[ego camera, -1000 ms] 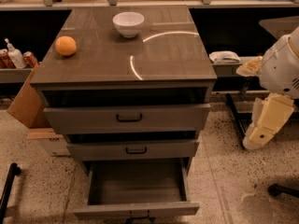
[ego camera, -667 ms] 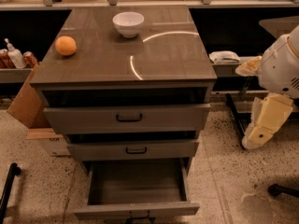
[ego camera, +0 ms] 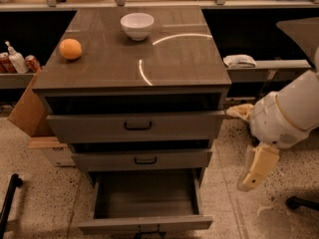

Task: Close bottom drawer

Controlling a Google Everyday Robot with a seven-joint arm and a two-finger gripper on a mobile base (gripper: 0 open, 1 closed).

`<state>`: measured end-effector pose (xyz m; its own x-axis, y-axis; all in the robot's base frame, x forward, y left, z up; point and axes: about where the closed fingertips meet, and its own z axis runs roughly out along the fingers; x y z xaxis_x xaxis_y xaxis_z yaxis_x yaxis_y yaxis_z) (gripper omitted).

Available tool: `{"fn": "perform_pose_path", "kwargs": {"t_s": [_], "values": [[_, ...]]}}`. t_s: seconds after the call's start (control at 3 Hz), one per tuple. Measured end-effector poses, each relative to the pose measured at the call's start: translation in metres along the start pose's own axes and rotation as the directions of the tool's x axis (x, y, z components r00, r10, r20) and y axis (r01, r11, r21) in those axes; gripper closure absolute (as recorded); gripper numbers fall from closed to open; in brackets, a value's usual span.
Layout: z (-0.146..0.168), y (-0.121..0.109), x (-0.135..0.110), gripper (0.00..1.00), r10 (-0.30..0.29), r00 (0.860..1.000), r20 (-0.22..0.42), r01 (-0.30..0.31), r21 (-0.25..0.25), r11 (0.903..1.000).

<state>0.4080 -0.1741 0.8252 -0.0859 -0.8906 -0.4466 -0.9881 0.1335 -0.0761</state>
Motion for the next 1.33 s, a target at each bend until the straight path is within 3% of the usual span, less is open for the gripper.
{"fn": "perform_pose_path", "kwargs": {"t_s": [0.33,0.67,1.0,1.33], "values": [[0.069,0.021,0.010,0.00,-0.016,0.994,0.107,0.025,-0.078,0.9966],[0.069,0.022,0.010,0.00,-0.017,0.994,0.107,0.025,-0.079,0.9966],[0.099,0.032,0.019,0.00,-0.039,0.993,0.113,0.050,-0.092,0.9945],[0.147,0.052,0.037,0.00,-0.052,0.987,0.150,0.071,-0.122,0.9900]]}}
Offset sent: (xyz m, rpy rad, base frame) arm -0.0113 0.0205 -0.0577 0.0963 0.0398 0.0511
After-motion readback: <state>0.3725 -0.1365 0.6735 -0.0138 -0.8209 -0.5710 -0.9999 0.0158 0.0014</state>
